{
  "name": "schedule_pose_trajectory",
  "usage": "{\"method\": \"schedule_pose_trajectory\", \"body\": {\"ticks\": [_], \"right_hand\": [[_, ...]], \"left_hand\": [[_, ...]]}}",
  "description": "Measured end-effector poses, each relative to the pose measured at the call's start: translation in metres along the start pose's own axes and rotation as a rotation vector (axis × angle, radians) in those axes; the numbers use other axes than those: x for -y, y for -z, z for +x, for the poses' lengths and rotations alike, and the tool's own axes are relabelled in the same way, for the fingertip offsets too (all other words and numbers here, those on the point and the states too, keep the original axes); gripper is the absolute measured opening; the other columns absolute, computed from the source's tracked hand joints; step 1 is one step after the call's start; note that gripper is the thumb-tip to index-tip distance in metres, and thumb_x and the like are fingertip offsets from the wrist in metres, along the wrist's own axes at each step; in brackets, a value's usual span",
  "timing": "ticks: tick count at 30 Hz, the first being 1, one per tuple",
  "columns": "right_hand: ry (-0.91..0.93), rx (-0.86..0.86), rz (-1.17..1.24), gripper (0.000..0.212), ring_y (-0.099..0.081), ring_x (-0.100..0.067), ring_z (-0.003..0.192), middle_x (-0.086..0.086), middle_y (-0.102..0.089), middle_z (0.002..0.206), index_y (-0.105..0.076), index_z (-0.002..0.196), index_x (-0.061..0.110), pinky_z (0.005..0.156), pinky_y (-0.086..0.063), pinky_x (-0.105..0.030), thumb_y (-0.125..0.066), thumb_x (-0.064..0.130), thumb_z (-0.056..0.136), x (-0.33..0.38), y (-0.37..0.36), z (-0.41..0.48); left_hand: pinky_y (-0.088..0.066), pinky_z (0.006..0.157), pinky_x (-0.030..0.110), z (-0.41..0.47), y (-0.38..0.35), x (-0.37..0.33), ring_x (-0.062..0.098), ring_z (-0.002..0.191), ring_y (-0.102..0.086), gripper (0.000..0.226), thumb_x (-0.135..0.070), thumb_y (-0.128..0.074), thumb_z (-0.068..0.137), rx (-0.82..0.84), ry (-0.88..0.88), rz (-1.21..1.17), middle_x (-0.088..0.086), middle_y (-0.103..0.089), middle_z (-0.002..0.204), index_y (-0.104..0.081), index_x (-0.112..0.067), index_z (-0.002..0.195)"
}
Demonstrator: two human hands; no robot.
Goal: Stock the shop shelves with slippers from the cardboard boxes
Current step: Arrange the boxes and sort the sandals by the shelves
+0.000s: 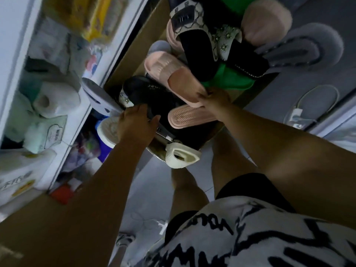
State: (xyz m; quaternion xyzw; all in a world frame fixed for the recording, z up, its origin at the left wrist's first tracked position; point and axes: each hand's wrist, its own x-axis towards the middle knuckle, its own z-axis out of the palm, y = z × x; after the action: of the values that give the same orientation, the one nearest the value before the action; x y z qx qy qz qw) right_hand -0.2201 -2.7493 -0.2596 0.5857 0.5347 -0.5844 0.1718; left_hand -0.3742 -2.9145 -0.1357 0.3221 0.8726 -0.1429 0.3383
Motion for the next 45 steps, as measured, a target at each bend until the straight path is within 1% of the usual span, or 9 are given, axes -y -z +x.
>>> {"method": "schedule_pose_trajectory", "body": {"ticks": [3,8,17,20,26,29,32,37,45], "right_hand": [[-0.037,0.002,0.178,0.045,-0.069,-0.026,0.102,-0.014,-0.069,0.122,-0.06,0.131,0.003,0.08,-0.063,-0.038,-0.072,0.027,0.095,-0.002,0.003,-0.003],[-0.015,0.065,0.263,0.038,-0.063,-0.029,0.107,-0.022,-0.064,0.121,-0.057,0.132,-0.006,0.09,-0.058,-0.047,-0.065,0.007,0.098,-0.011,0.035,-0.022],[0.112,0.389,0.127,0.043,-0.065,-0.018,0.11,-0.01,-0.063,0.127,-0.054,0.142,0.011,0.086,-0.061,-0.032,-0.061,0.01,0.1,-0.025,0.092,-0.017],[0.134,0.458,0.022,0.043,-0.067,-0.02,0.111,-0.009,-0.065,0.125,-0.056,0.142,0.014,0.089,-0.061,-0.036,-0.062,0.011,0.1,-0.017,0.09,-0.013],[0.086,0.285,0.184,0.036,-0.07,-0.019,0.097,-0.019,-0.068,0.117,-0.059,0.132,-0.002,0.078,-0.061,-0.023,-0.061,0.015,0.101,0.001,0.075,-0.004],[0.022,0.127,0.11,0.042,-0.067,-0.026,0.111,-0.021,-0.066,0.127,-0.062,0.128,-0.003,0.095,-0.057,-0.034,-0.067,0.026,0.098,-0.008,0.075,0.012],[-0.076,0.171,-0.133,0.068,-0.06,-0.03,0.125,-0.015,-0.064,0.133,-0.065,0.129,0.005,0.109,-0.046,-0.044,-0.072,0.057,0.085,-0.024,0.076,0.029],[-0.184,0.244,-0.358,0.074,-0.044,-0.034,0.141,-0.016,-0.044,0.155,-0.042,0.152,0.009,0.115,-0.039,-0.044,-0.068,0.046,0.093,-0.033,0.06,0.044],[-0.323,0.245,-0.323,0.105,-0.036,-0.035,0.146,-0.016,-0.03,0.163,-0.025,0.16,0.012,0.117,-0.037,-0.047,-0.067,0.07,0.082,-0.031,0.033,0.067]], "left_hand": [[-0.044,0.101,0.053,0.001,-0.004,0.004,0.041,0.125,-0.051,0.052,-0.049,-0.054,0.099,0.016,0.043,-0.079,0.018,-0.06,0.133,-0.055,-0.012,0.135],[-0.049,0.097,0.042,0.001,-0.002,0.004,0.034,0.116,-0.061,0.048,-0.048,-0.055,0.1,-0.002,0.125,-0.545,0.015,-0.066,0.123,-0.058,-0.01,0.129],[-0.05,0.104,0.052,0.011,0.006,0.007,0.026,0.119,-0.061,0.077,-0.071,-0.05,0.089,0.13,0.421,-1.111,0.004,-0.062,0.131,-0.049,-0.016,0.142],[-0.059,0.086,0.036,0.01,0.005,0.007,0.025,0.106,-0.068,0.047,-0.044,-0.056,0.101,0.148,0.461,-1.191,0.011,-0.068,0.122,-0.061,-0.01,0.132],[-0.059,0.09,0.055,0.01,-0.001,0.021,0.036,0.109,-0.067,0.011,-0.011,-0.06,0.101,-0.012,0.654,-1.474,0.013,-0.067,0.114,-0.069,-0.011,0.108],[-0.058,0.085,0.061,0.011,-0.006,0.032,0.04,0.108,-0.068,0.012,-0.006,-0.062,0.099,-0.108,0.752,-1.588,0.019,-0.066,0.121,-0.07,-0.006,0.108],[-0.058,0.088,0.059,0.01,-0.017,0.034,0.04,0.111,-0.066,0.015,0.0,-0.058,0.099,-0.115,0.791,-1.619,0.019,-0.064,0.12,-0.065,-0.001,0.112],[-0.061,0.081,0.039,0.003,-0.038,0.018,0.034,0.114,-0.066,0.024,0.011,-0.047,0.097,-0.047,0.846,-1.703,0.017,-0.063,0.124,-0.058,-0.002,0.115],[-0.058,0.095,0.042,0.002,-0.046,-0.006,0.028,0.108,-0.07,0.026,0.005,-0.046,0.1,-0.019,0.78,-1.673,0.01,-0.071,0.11,-0.061,-0.008,0.117]]}}
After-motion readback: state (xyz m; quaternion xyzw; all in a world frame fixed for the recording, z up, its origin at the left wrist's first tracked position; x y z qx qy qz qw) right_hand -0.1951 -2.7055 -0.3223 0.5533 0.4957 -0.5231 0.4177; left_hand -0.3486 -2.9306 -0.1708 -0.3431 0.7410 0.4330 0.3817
